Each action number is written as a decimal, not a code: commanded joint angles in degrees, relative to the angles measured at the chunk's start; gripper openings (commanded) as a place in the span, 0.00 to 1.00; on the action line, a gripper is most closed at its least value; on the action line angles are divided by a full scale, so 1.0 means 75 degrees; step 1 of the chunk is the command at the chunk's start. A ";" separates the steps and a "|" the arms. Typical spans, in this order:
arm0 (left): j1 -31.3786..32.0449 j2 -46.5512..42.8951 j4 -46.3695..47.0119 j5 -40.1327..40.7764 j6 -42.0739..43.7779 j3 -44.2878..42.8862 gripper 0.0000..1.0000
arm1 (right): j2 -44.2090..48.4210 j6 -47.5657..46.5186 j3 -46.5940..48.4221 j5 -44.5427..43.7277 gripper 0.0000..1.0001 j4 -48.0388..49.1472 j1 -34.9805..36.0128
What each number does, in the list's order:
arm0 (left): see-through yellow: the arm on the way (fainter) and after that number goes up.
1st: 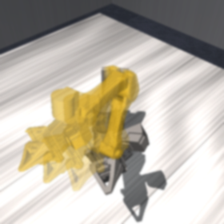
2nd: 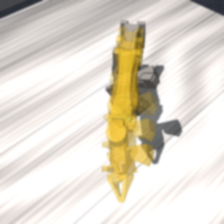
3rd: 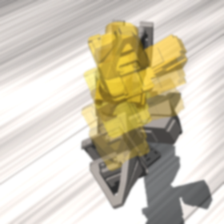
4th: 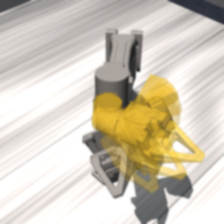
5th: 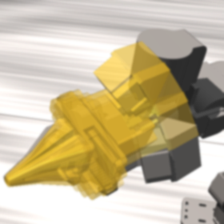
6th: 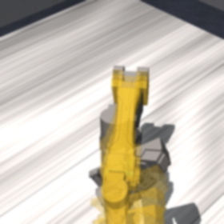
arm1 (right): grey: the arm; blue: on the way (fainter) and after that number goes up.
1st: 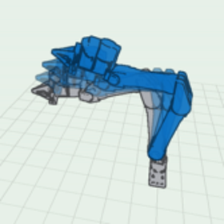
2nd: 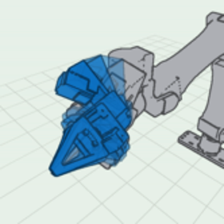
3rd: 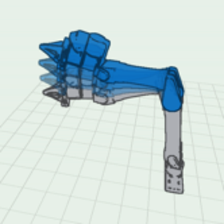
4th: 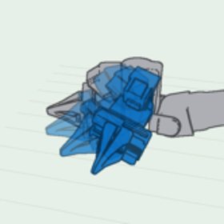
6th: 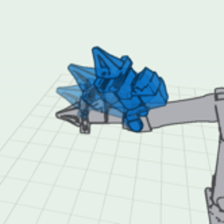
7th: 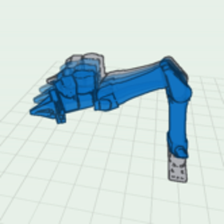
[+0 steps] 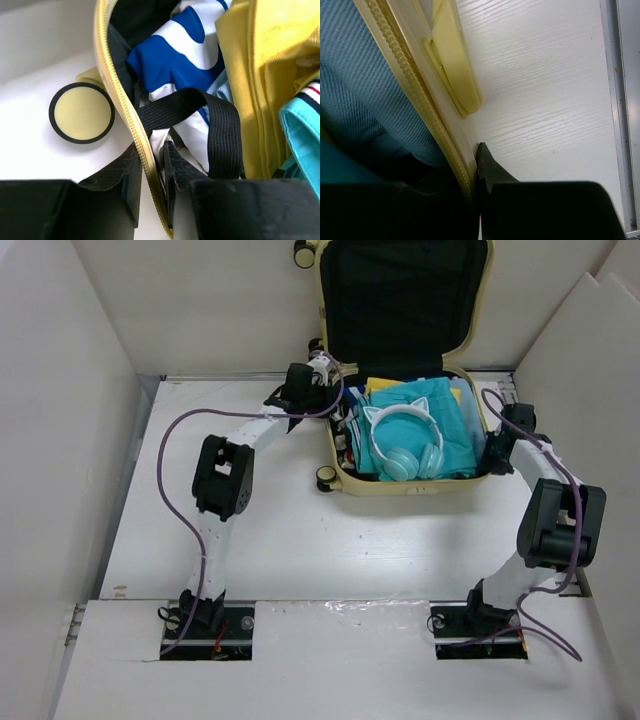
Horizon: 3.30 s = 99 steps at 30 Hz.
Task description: Pack the luggage
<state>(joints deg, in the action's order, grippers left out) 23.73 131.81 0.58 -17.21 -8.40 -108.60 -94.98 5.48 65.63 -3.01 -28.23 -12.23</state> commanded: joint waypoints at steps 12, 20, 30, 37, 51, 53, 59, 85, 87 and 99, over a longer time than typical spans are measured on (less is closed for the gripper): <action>0.0316 -0.3966 -0.1330 -0.0318 0.1600 0.5197 0.11 | -0.0320 -0.1233 0.0437 0.0377 0.00 0.0436 0.1571; -0.0642 -0.5526 -0.1950 0.0443 0.1531 0.4652 0.88 | -0.1163 -0.1234 0.1584 0.0612 0.00 0.0272 0.1736; -0.3490 -0.5680 -0.2553 -0.1828 0.0687 0.2948 1.00 | -0.1481 -0.1492 0.1949 0.0295 0.00 -0.0080 0.1806; -0.3163 -0.4100 -0.0876 -0.2299 0.0161 0.1278 1.00 | -0.1691 -0.1574 0.2312 0.0225 0.00 -0.0232 0.1806; -0.3071 -0.1626 -0.0628 -0.1209 -0.0181 -0.1845 0.29 | -0.1762 -0.1574 0.2383 0.0073 0.00 -0.0384 0.1806; -0.2976 -0.1625 -0.0628 -0.1279 0.0076 -0.1927 0.02 | -0.1832 -0.1574 0.2476 0.0073 0.00 -0.0385 0.1806; -0.2520 -0.2724 -0.0698 -0.1830 0.1200 -0.0453 0.00 | -0.1972 -0.1655 0.3318 0.0143 0.00 -0.0677 0.1806; 0.4344 -0.7074 -0.6274 0.0290 0.4648 0.3499 0.78 | -0.1576 -0.0238 0.7142 0.1584 0.80 -0.2857 -0.0466; 0.5610 -0.7261 -0.6347 0.0827 0.4729 0.3499 0.94 | -0.1072 -0.0307 0.6452 0.1257 0.80 -0.2857 -0.0631; 0.5464 -0.7087 -0.7178 0.0806 0.4860 0.0172 1.00 | 0.1226 -0.0226 0.1986 0.0049 0.80 -0.1967 -0.0912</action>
<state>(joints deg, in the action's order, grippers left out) 66.94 80.34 -51.09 -11.84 29.30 -102.80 -89.49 2.83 82.56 -0.32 -46.72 -18.74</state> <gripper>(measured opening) 0.997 0.798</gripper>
